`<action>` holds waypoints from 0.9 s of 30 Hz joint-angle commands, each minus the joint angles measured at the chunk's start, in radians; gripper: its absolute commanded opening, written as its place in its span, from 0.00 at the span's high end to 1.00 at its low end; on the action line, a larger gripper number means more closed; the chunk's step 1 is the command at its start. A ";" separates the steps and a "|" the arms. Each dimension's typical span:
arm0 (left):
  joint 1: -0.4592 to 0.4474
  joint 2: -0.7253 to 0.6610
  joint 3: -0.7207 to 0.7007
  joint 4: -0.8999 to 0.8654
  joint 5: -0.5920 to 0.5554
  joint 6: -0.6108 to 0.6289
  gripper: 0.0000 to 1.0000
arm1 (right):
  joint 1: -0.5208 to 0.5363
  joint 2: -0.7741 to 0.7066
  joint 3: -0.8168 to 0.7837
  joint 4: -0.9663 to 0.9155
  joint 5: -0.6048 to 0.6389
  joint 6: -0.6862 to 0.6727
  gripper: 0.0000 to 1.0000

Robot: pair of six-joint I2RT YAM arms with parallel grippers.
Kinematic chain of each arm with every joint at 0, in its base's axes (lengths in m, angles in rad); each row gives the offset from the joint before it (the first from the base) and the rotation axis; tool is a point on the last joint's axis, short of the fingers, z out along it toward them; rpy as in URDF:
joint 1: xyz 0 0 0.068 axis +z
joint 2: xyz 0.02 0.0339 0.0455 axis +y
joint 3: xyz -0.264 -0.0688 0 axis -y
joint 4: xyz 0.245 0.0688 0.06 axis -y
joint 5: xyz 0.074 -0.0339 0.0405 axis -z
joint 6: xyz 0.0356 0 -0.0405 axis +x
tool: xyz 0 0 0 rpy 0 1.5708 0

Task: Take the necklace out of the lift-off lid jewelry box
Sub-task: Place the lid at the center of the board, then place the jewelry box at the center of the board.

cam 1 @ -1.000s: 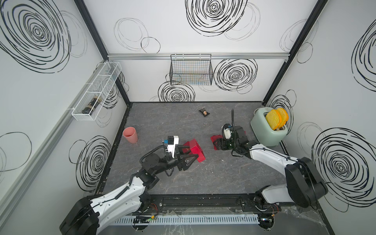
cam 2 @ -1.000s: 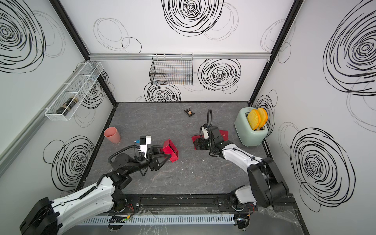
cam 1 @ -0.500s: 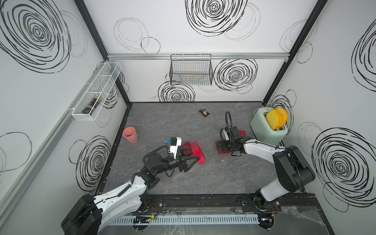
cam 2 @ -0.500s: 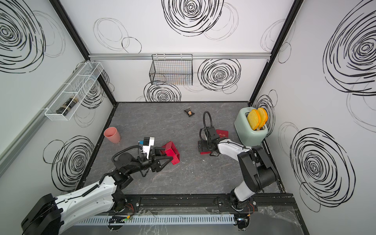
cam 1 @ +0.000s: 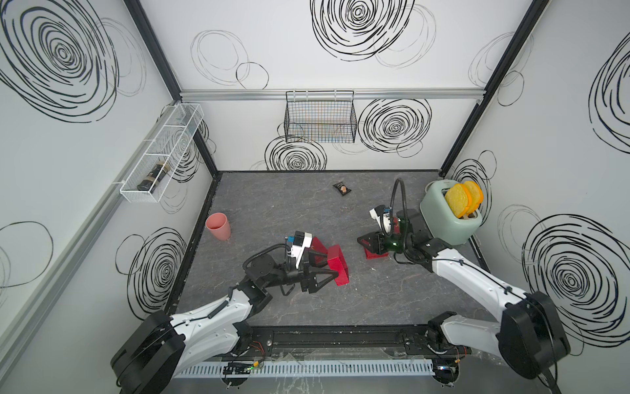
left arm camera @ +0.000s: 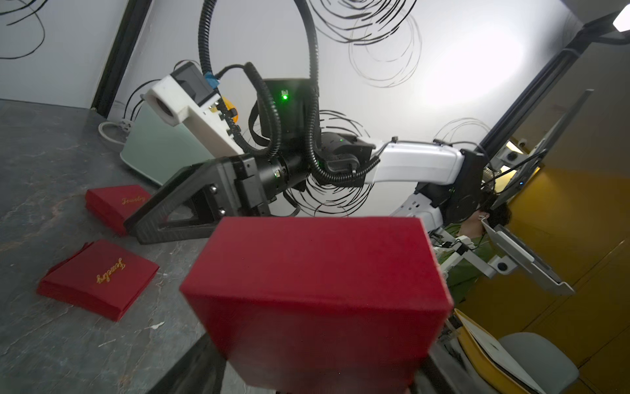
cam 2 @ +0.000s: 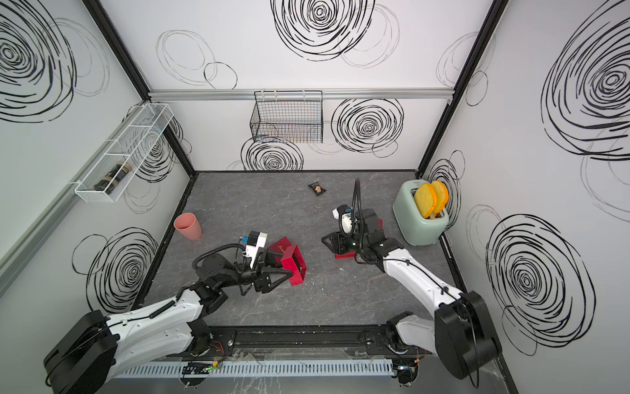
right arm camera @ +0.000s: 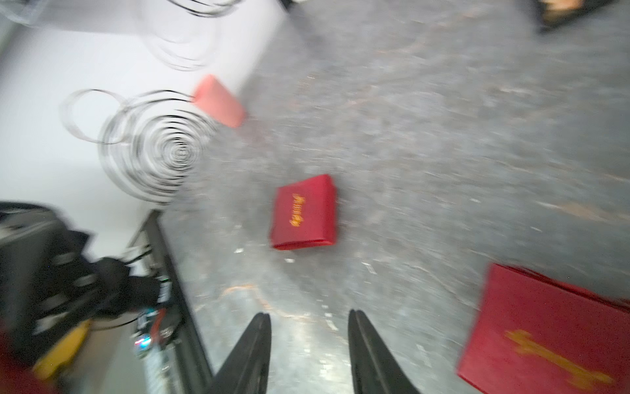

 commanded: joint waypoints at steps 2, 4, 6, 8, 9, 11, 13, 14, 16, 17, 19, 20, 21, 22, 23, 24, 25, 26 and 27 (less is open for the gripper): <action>0.000 0.024 0.047 0.169 0.091 -0.050 0.33 | 0.021 -0.094 -0.048 0.250 -0.343 0.096 0.57; -0.003 0.034 0.054 0.183 0.105 -0.055 0.33 | 0.053 -0.119 -0.042 0.242 -0.357 0.086 0.58; -0.004 0.044 0.059 0.196 0.115 -0.061 0.33 | 0.087 -0.139 -0.039 0.243 -0.362 0.085 0.59; -0.006 0.052 0.062 0.204 0.122 -0.064 0.33 | 0.120 -0.152 -0.037 0.245 -0.354 0.079 0.60; -0.007 0.057 0.064 0.204 0.122 -0.064 0.33 | 0.135 -0.156 -0.037 0.245 -0.338 0.077 0.60; -0.010 0.061 0.065 0.206 0.122 -0.064 0.33 | 0.157 -0.156 -0.039 0.250 -0.317 0.076 0.61; -0.010 0.064 0.067 0.206 0.121 -0.067 0.33 | 0.171 -0.150 -0.037 0.253 -0.317 0.073 0.62; -0.011 0.066 0.067 0.206 0.120 -0.069 0.33 | 0.177 -0.146 -0.035 0.252 -0.315 0.072 0.62; -0.012 0.067 0.067 0.204 0.122 -0.072 0.33 | 0.186 -0.142 -0.030 0.250 -0.308 0.069 0.66; -0.013 0.068 0.067 0.205 0.122 -0.075 0.33 | 0.189 -0.139 -0.028 0.248 -0.305 0.068 0.68; -0.016 0.066 0.066 0.209 0.126 -0.075 0.33 | 0.197 -0.134 -0.027 0.246 -0.297 0.063 0.73; -0.017 0.065 0.067 0.209 0.128 -0.076 0.33 | 0.202 -0.133 -0.025 0.244 -0.290 0.061 0.75; -0.018 0.064 0.068 0.209 0.129 -0.075 0.33 | 0.205 -0.133 -0.024 0.239 -0.282 0.061 0.77; -0.019 0.064 0.068 0.209 0.131 -0.074 0.33 | 0.208 -0.133 -0.022 0.235 -0.273 0.062 0.79; -0.020 0.064 0.067 0.208 0.132 -0.071 0.33 | 0.211 -0.134 -0.019 0.230 -0.265 0.062 0.82; -0.020 0.064 0.067 0.205 0.133 -0.068 0.33 | 0.216 -0.136 -0.018 0.226 -0.260 0.062 0.85; -0.020 0.065 0.068 0.203 0.133 -0.066 0.33 | 0.220 -0.137 -0.017 0.222 -0.257 0.061 0.86; -0.020 0.064 0.067 0.201 0.134 -0.065 0.33 | 0.227 -0.140 -0.017 0.221 -0.252 0.056 0.89; -0.020 0.065 0.065 0.201 0.136 -0.064 0.33 | 0.233 -0.142 -0.015 0.212 -0.242 0.056 0.92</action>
